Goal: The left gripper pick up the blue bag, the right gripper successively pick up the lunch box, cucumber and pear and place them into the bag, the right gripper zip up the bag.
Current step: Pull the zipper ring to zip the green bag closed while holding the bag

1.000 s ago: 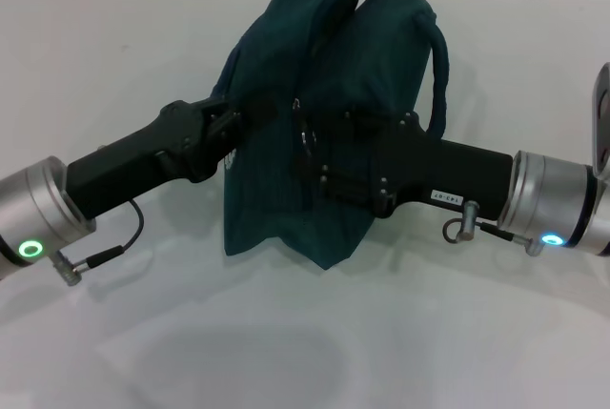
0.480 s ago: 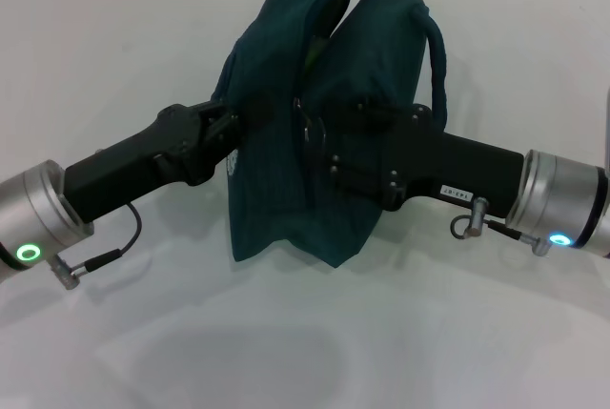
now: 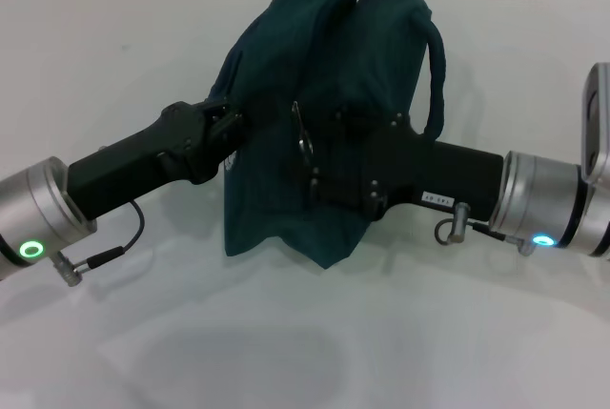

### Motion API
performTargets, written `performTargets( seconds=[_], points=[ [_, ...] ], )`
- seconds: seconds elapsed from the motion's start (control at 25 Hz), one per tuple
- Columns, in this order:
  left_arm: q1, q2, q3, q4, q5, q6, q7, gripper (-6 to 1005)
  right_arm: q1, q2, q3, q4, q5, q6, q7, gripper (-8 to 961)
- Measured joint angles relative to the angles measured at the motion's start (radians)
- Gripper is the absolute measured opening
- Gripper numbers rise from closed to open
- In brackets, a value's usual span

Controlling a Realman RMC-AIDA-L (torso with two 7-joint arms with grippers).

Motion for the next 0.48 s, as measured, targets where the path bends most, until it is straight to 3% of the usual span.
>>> performTargets(
  seconds=[0.48],
  points=[
    [0.007,0.000,0.000,0.000,-0.002,0.000,0.000,47,-0.004,0.000,-0.036,-0.010,0.012,0.001,0.007,506]
  ],
)
